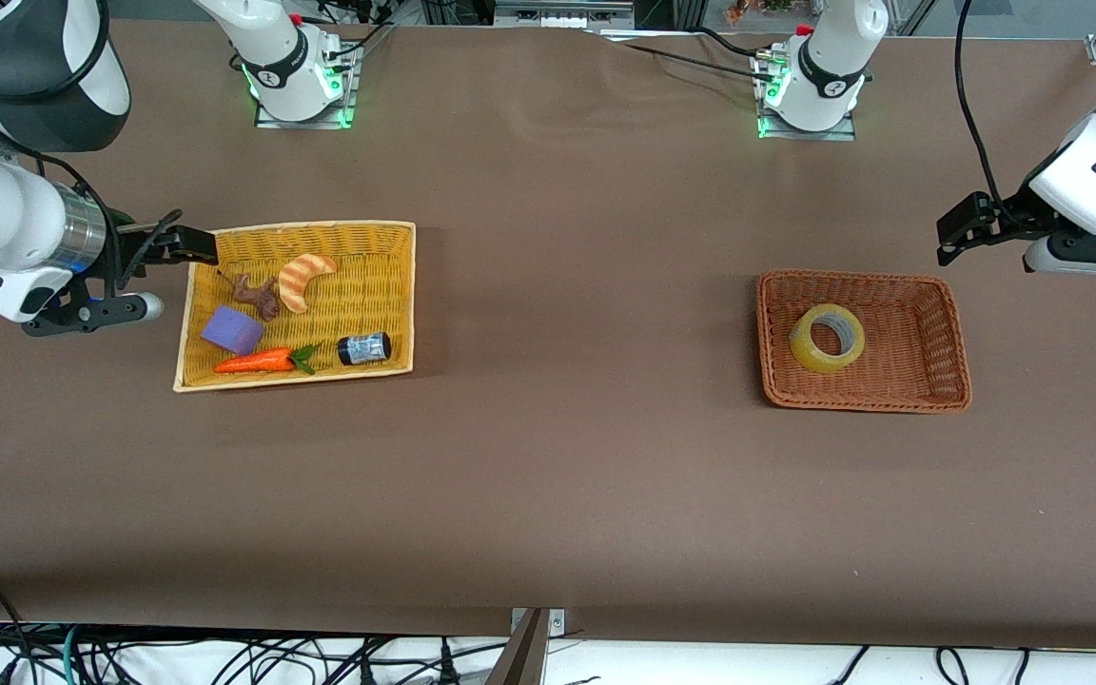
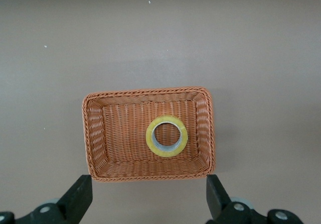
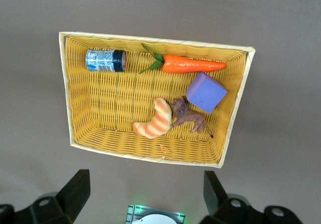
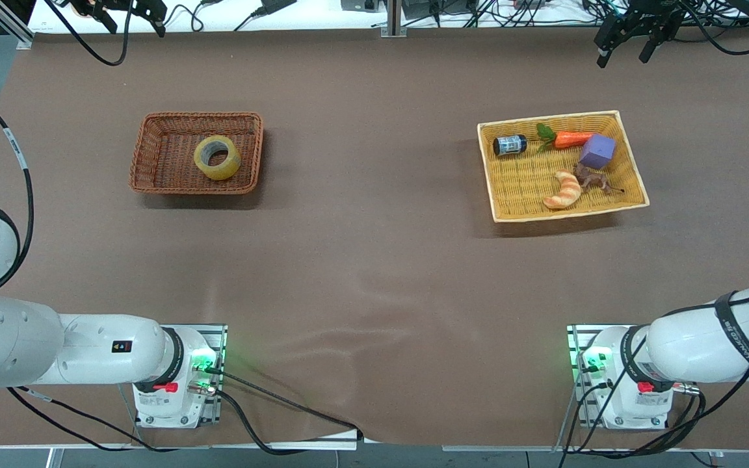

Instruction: Transfer tape with both arms

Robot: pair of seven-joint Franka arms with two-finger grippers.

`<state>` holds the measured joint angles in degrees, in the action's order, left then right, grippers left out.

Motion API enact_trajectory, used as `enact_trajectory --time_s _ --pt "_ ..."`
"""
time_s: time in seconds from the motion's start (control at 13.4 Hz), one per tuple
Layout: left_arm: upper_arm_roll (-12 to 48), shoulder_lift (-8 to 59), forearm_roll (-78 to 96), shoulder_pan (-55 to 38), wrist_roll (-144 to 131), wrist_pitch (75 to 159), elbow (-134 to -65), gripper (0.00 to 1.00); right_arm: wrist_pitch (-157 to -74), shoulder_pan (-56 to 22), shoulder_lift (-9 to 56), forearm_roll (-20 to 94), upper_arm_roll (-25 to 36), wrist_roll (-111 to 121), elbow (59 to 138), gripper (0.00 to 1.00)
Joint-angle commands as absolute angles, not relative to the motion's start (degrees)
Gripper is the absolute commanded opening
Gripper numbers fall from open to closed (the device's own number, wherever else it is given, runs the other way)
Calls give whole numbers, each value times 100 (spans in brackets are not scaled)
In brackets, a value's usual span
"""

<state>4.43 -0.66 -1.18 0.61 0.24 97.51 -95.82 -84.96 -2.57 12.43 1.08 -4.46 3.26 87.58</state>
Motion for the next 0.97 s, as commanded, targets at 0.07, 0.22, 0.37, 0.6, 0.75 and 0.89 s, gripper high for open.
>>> enact_trajectory --time_s 0.07,0.22,0.37,0.6,0.75,0.89 --pt "387 -70 -9 18 97 9615 -9483 100 -8385 -229 1274 79 -448 519 8648 100" --pt "387 -70 -9 18 97 9615 -9483 100 -8376 -211 1283 97 -440 519 8675 100" --pt "387 -70 -9 18 97 9615 -9483 100 -8367 -123 1336 97 -439 632 8675 100" --pt "387 -70 -9 26 97 9615 -9483 100 -8367 -70 1354 97 -439 782 8675 100" --pt "387 -70 -9 26 97 9615 -9483 100 -8367 -79 1354 97 -439 782 8675 100" --pt "387 -70 -9 26 97 9615 -9483 100 -8367 -79 1354 97 -439 782 8675 100"
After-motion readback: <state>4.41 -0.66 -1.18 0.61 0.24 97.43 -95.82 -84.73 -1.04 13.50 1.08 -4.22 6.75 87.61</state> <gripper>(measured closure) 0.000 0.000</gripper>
